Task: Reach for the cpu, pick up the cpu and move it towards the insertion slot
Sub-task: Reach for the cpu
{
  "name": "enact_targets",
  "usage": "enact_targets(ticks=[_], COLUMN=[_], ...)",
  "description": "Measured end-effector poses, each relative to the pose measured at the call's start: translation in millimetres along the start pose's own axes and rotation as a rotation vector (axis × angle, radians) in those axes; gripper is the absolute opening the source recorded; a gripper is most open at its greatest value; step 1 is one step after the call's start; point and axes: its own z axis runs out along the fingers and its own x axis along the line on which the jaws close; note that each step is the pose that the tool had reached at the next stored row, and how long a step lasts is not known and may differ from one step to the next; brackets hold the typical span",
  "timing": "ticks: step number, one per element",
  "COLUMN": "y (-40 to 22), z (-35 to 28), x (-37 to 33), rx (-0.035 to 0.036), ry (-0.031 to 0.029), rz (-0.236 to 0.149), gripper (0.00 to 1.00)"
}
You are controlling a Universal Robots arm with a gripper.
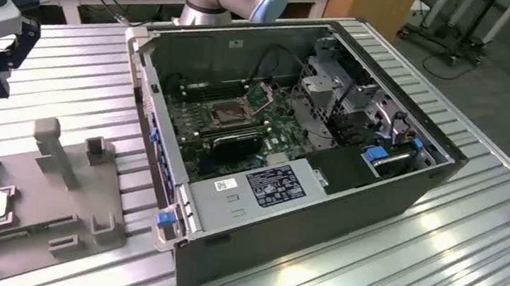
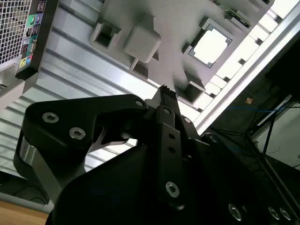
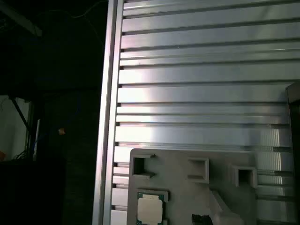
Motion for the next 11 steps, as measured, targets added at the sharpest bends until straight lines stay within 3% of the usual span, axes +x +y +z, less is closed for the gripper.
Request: enact_targets(ticks=[11], y=[0.1], z=[0.1], x=[3.1], rx=[0.0], ry=[0.0], rz=[0.0], gripper=[0.11])
